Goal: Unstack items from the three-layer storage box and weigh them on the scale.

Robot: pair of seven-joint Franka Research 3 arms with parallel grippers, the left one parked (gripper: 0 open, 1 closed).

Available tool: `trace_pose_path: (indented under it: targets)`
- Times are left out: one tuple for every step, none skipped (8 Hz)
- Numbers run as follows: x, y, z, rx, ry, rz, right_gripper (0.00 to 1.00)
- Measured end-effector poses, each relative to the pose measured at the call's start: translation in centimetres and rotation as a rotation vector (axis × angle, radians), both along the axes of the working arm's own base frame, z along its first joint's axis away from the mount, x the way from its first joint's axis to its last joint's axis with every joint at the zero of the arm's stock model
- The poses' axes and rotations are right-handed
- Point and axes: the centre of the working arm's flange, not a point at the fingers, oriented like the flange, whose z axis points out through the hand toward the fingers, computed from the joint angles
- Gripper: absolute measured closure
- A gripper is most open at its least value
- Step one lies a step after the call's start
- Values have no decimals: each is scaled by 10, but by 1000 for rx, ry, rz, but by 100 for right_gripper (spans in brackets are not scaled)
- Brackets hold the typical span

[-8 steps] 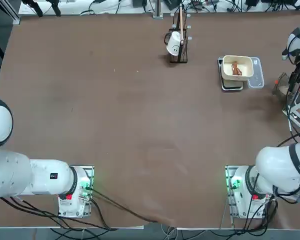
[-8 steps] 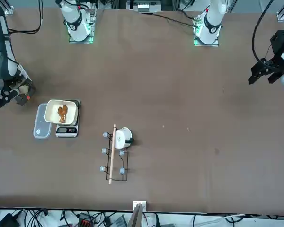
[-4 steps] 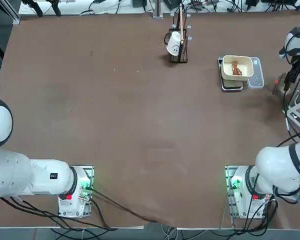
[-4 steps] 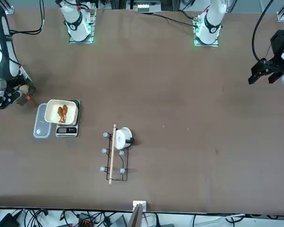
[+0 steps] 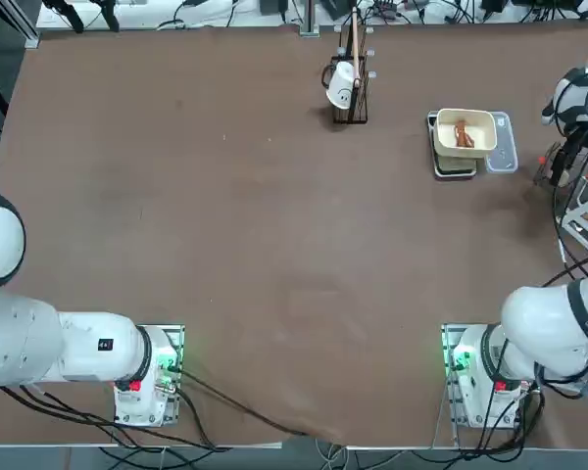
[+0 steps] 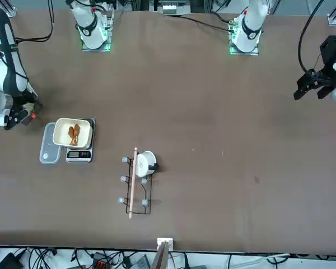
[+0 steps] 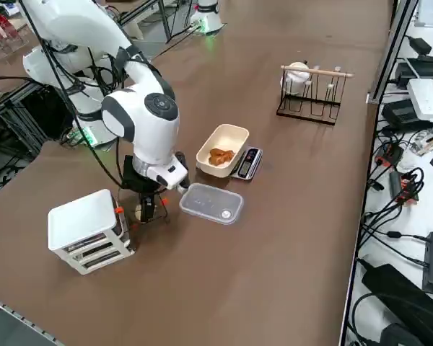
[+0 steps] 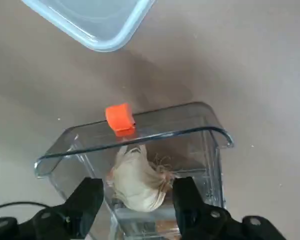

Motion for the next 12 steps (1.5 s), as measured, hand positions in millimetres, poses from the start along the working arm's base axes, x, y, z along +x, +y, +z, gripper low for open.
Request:
trace_pose_path:
  targets:
    - [-1, -2, -5, 3, -4, -2, 15]
    - [-3, -4, -12, 6, -9, -4, 15]
    - [-3, -6, -14, 7, -14, -6, 17]
    - [-3, -6, -12, 3, -18, -13, 26]
    - [-3, -5, -10, 1, -15, -17, 34]
    - [-3, -3, -4, 0, -3, -20, 48]
    - [-1, 1, 3, -1, 7, -20, 50]
    - [3, 7, 14, -1, 5, -22, 50]
    - [9, 12, 28, 4, 1, -33, 50]
    - [18, 18, 45, 14, 2, -49, 50]
    - [31, 27, 66, 29, 1, -66, 50]
    - [49, 44, 91, 77, -22, -93, 50]
